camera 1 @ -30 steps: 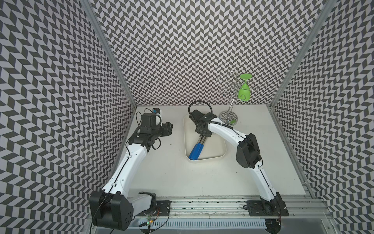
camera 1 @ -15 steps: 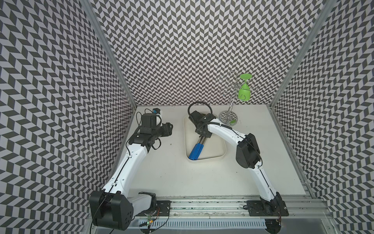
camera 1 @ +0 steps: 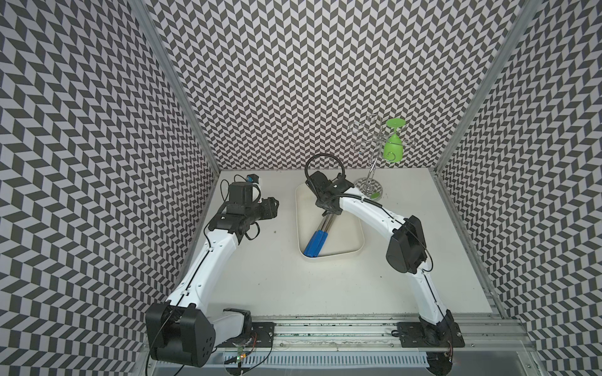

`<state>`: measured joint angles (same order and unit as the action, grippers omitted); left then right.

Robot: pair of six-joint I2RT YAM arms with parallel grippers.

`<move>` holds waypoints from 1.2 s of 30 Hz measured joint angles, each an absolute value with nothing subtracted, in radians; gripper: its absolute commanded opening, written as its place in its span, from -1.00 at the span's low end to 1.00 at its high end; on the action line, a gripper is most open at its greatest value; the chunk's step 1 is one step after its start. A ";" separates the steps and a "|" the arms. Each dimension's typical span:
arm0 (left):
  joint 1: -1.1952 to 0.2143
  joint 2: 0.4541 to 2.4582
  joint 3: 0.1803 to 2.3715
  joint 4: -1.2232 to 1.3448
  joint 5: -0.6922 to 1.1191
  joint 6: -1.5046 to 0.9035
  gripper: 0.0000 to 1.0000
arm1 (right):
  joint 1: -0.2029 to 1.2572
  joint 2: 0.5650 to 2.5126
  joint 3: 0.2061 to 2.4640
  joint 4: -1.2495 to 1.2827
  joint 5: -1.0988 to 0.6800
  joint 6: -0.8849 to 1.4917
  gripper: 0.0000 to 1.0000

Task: Put the small hoe into the storage box
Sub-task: Place the hoe in the storage box, then reset both arms

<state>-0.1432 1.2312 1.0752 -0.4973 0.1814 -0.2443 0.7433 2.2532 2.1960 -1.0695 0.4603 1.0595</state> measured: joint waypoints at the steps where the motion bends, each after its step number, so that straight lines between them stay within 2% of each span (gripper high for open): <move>1: -0.143 1.231 1.075 -0.497 0.181 -0.244 0.25 | 0.742 2.243 2.201 -1.064 0.466 1.055 0.13; 15: -0.143 1.233 1.075 -0.497 0.181 -0.244 0.25 | 0.612 2.195 2.253 -1.008 0.413 1.002 0.06; 20: -0.143 1.237 1.075 -0.498 0.177 -0.244 0.25 | 0.614 2.184 2.175 -0.958 0.390 0.967 0.03; 25: -0.143 1.237 1.075 -0.495 0.171 -0.240 0.25 | 0.619 2.012 1.786 -0.786 0.392 0.873 -0.06; 31: -0.134 1.253 1.072 -0.464 0.164 -0.240 0.26 | 0.619 1.575 1.196 -0.441 0.395 0.678 -0.15; 33: -0.131 1.259 1.060 -0.443 0.160 -0.241 0.26 | 0.618 1.406 1.013 -0.295 0.408 0.617 -0.07; 36: -0.127 1.269 1.033 -0.413 0.150 -0.243 0.28 | 0.608 1.214 0.812 -0.131 0.453 0.538 0.20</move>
<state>-0.1272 1.2690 1.0328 -0.4133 0.1497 -0.2432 0.6079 1.2140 0.8116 -0.1307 0.4534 0.5381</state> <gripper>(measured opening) 0.633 0.528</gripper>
